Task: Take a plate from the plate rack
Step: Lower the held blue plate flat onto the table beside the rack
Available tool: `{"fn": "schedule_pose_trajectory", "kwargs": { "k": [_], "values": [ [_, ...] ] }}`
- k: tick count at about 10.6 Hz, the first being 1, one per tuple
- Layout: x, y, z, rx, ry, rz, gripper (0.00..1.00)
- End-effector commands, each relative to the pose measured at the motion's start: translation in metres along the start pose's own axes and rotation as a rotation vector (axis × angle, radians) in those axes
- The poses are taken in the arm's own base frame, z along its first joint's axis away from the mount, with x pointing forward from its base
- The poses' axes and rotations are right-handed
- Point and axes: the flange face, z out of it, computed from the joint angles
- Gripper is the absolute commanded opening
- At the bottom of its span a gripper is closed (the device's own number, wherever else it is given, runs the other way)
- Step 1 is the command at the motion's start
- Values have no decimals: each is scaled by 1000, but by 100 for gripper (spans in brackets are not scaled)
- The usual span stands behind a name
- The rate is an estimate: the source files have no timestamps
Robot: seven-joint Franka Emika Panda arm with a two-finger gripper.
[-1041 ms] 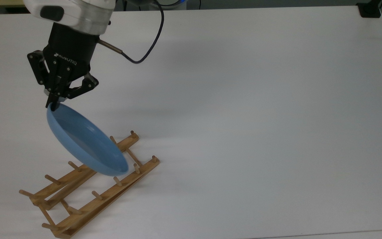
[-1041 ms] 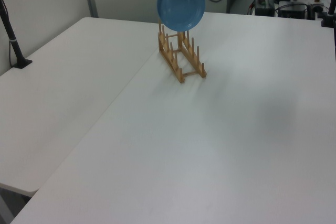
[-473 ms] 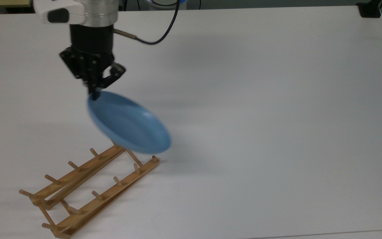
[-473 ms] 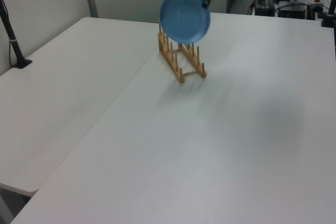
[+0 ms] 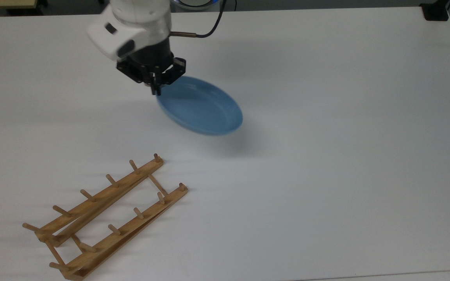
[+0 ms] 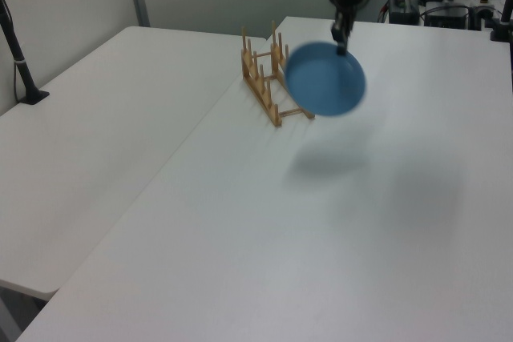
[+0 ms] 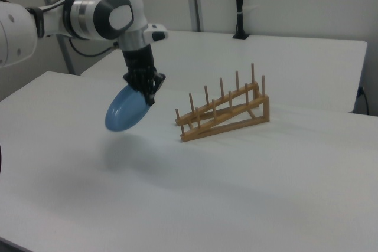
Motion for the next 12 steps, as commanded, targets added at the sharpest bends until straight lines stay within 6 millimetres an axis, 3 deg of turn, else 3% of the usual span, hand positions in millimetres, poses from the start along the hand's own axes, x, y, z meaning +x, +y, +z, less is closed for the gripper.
{"fn": "schedule_pose_trajectory", "kwargs": {
  "k": [1, 5, 7, 8, 12],
  "values": [
    [-19, -21, 49, 42, -149, -154, 0],
    [-16, -33, 115, 71, -258, -291, 0],
    [-30, -33, 141, 117, -334, -465, 0],
    [-34, -32, 150, 137, -354, -540, 0],
    [-30, -30, 183, 137, -392, -557, 5]
  ]
}}
